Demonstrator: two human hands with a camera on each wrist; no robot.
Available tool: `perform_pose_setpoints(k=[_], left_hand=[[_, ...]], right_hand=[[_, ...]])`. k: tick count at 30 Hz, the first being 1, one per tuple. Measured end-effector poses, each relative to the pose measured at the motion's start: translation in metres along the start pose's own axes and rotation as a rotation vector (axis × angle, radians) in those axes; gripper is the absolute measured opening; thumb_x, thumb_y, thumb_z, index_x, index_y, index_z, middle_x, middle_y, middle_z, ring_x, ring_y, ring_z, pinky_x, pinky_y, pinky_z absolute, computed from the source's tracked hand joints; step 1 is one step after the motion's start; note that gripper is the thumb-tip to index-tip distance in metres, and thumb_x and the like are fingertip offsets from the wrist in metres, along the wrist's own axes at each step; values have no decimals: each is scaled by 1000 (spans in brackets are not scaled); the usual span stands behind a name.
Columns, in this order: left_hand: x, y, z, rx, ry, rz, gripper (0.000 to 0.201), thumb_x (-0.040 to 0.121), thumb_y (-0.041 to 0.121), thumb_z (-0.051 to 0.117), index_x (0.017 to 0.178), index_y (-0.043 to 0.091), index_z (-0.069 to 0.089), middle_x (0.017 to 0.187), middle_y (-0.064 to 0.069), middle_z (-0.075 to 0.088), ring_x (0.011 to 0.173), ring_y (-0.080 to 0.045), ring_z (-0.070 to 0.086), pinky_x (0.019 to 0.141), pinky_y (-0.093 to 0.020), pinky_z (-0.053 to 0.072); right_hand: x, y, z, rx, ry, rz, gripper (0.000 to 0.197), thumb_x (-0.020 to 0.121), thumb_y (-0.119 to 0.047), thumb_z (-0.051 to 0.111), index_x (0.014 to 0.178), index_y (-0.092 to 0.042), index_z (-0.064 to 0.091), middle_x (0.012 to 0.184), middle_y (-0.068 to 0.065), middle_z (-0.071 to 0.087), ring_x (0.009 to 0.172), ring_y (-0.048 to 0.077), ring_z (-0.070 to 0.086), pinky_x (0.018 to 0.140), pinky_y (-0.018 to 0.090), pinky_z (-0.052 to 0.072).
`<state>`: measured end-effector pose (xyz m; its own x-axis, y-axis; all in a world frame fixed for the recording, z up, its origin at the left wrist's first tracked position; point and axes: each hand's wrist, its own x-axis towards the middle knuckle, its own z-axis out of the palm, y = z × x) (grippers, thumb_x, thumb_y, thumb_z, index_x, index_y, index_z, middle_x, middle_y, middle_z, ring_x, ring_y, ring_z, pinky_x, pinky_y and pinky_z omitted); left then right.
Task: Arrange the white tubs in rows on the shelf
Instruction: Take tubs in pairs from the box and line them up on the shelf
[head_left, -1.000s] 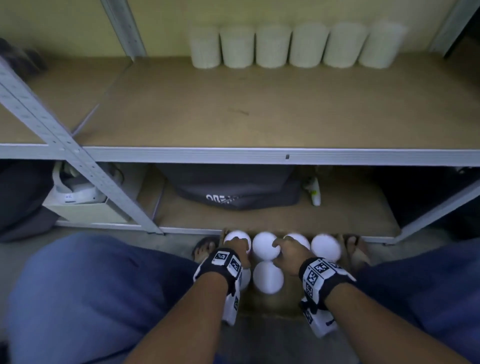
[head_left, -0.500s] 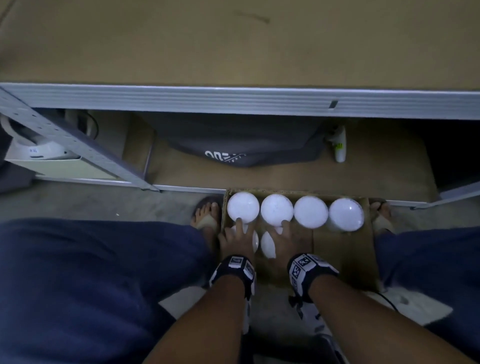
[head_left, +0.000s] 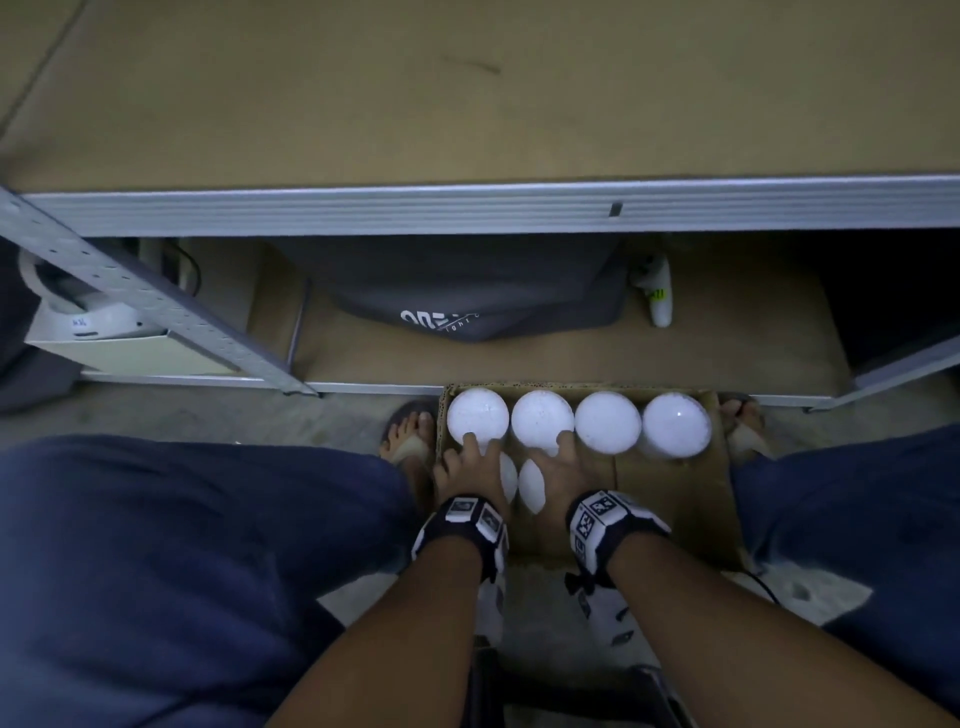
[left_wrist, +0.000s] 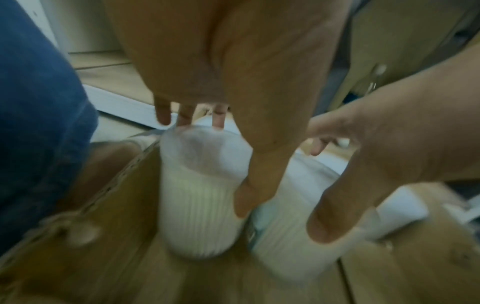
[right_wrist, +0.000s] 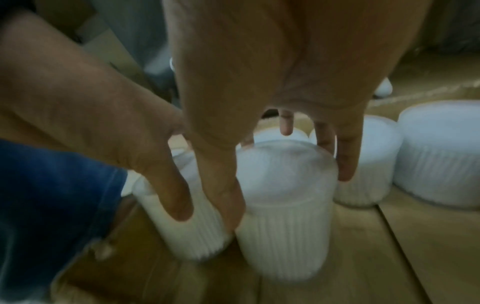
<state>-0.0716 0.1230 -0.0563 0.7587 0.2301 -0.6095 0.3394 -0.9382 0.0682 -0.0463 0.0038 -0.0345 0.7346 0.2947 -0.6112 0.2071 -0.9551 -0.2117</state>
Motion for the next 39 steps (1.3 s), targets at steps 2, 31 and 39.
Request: perform_pose_setpoints(k=[2,31,39], left_hand=[[-3,5,-19,-84,-53,-6,79,69,32,72,134,33,29,146,-6,19,132,-37,28,103,-51,34],[-152,60,-367,-219,527,584,75,56,46,77,125,44,47,120,7,42,114,-19,42,87,-33,46],[-97,75,-382,-311,633,578,64,59,45,75,119,37,53,122,9,49,119,-16,44,96,-33,43]], right_hand=[[-4,0,-22,-15,-72,14,78,72,-44,68,140,-40,29,143,6,21,125,34,40,104,45,39],[-187,22,-353,99,575,-245,92,62,-44,79,140,-49,29,131,-18,37,118,9,40,90,25,36],[-126,32,-363,183,754,-209,63,70,-51,71,129,-34,55,143,-9,44,131,21,42,108,34,36]])
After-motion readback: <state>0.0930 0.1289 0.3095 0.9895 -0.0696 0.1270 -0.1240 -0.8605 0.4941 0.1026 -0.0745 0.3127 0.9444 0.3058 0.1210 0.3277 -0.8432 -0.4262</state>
